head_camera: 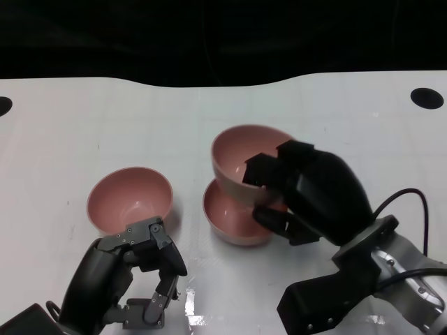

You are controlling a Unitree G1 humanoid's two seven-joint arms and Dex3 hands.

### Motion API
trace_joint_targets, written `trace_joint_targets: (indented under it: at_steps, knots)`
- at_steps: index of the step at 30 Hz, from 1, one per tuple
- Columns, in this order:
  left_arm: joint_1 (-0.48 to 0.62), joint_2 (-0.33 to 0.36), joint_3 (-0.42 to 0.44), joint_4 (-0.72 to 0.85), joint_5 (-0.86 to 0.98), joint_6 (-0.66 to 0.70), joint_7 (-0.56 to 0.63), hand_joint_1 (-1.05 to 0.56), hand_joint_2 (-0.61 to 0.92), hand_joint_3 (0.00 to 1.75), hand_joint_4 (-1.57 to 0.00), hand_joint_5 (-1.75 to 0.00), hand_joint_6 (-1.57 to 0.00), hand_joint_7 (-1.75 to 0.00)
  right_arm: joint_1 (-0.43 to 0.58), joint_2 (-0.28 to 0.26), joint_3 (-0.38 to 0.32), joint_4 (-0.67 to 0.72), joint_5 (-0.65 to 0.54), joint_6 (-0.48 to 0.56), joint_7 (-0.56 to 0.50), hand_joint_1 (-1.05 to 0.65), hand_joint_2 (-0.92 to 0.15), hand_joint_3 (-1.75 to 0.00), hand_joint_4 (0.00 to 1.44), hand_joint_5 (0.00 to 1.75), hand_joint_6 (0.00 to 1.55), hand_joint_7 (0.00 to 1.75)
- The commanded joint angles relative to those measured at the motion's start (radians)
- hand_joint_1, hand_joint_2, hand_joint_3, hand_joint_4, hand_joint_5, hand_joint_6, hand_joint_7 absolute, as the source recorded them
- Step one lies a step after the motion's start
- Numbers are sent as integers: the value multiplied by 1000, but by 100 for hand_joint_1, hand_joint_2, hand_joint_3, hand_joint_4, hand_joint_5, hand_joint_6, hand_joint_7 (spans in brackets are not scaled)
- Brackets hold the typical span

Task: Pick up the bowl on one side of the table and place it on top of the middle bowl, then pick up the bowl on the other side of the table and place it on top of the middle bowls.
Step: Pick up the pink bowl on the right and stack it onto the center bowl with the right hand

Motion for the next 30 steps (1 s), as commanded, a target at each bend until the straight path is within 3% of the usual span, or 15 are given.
trace_joint_targets:
  at_steps: [1,6,10,11,12,13,14,17,19,22,30]
  knots:
    - [7,6,1,1,10,-14,8,-22,38,133,-85,-170,-78,-149,-34,11,23,43,-11,-13,5,-15,-30,-125,96,175,74,175]
    - [9,4,-1,1,16,-20,10,-22,39,131,-85,-170,-78,-149,-50,32,51,107,-42,-3,-19,-14,-24,-131,100,175,78,175]
    - [13,-1,-6,-2,25,-24,13,-20,39,131,-85,-170,-79,-148,-63,42,75,172,-63,19,-17,-16,-27,-126,100,175,77,172]
    - [13,-2,-7,0,27,-27,15,-20,39,131,-85,-170,-79,-147,-63,43,74,180,-54,29,13,-17,-32,-118,95,169,78,150]
    - [14,-3,-8,1,27,-27,14,-20,39,131,-85,-170,-79,-147,-63,43,74,186,-48,38,37,-19,-41,-104,92,154,84,115]
    - [14,-4,-9,2,28,-28,14,-20,39,132,-85,-170,-80,-146,-63,43,75,189,-46,46,58,-22,-52,-83,92,128,92,75]
    - [14,-4,-9,2,26,-28,13,-20,39,132,-85,-170,-80,-146,-64,40,79,183,-49,65,96,-25,-60,-69,89,109,94,52]
    - [13,-3,-9,2,22,-30,10,-20,40,131,-85,-170,-80,-146,-56,26,87,133,-60,120,198,-36,-86,-24,76,36,83,8]
    - [13,-2,-9,3,19,-30,7,-19,40,131,-85,-170,-80,-146,-49,21,91,106,-66,145,228,-46,-91,-19,64,17,71,2]
    - [13,0,-9,-1,14,-21,5,-18,41,130,-85,-169,-80,-144,-33,13,96,53,-80,191,267,-63,-92,-28,52,8,58,0]
    - [12,1,-11,-3,8,-13,3,-18,42,130,-87,-168,-81,-142,53,-5,48,-133,-19,224,321,-75,-92,-41,42,3,41,0]
